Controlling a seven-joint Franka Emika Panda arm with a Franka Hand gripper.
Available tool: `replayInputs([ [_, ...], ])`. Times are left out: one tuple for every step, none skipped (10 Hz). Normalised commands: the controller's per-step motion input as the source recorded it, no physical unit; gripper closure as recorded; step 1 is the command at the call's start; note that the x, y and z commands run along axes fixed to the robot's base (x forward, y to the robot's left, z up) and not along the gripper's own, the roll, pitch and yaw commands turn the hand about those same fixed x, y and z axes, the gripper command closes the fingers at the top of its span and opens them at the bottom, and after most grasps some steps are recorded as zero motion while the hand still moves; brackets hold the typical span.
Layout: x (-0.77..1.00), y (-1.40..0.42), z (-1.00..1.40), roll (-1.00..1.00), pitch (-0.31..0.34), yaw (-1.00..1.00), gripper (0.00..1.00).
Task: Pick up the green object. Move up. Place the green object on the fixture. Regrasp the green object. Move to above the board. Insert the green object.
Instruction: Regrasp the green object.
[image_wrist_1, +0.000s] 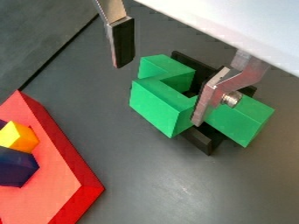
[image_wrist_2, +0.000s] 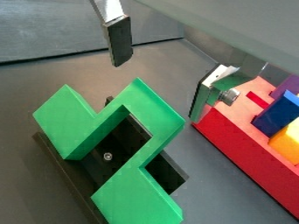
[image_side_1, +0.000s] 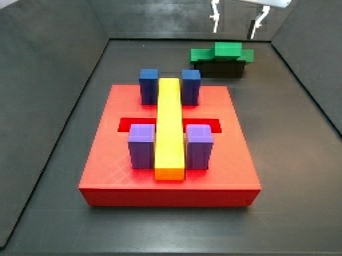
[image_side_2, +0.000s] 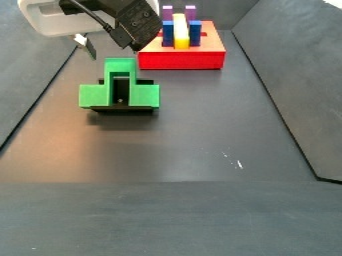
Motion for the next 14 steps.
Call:
replayInputs([
  [0.01, -0.05, 0.00, 0.00, 0.000, 0.00, 0.00],
  [0.00, -0.08, -0.14, 0.23, 0.017, -0.08, 0.00],
  [0.00, -0.15, -0.06, 0.98, 0.046, -0.17, 0.00],
  [-0.04, -0.18, 0.00, 1.00, 0.023, -0.23, 0.00],
  [-0.04, -0.22, 0.00, 1.00, 0.006, -0.21, 0.00],
  [-0.07, -0.27, 0.00, 1.00, 0.000, -0.17, 0.00],
  [-0.05, -0.29, 0.00, 1.00, 0.000, -0.15, 0.00],
  [-0.04, -0.31, 0.01, 1.00, 0.003, -0.11, 0.00],
  [0.00, -0.35, 0.00, 1.00, 0.026, -0.04, 0.00],
  [-0.03, -0.37, 0.00, 1.00, 0.009, 0.00, 0.00],
  [-0.03, -0.35, 0.00, 1.00, 0.006, 0.00, 0.00],
  [-0.04, -0.36, 0.00, 1.00, 0.000, 0.00, 0.00],
  [-0.04, -0.39, 0.00, 1.00, 0.000, 0.00, 0.00],
  [-0.04, -0.41, 0.00, 1.00, 0.000, 0.00, 0.00],
])
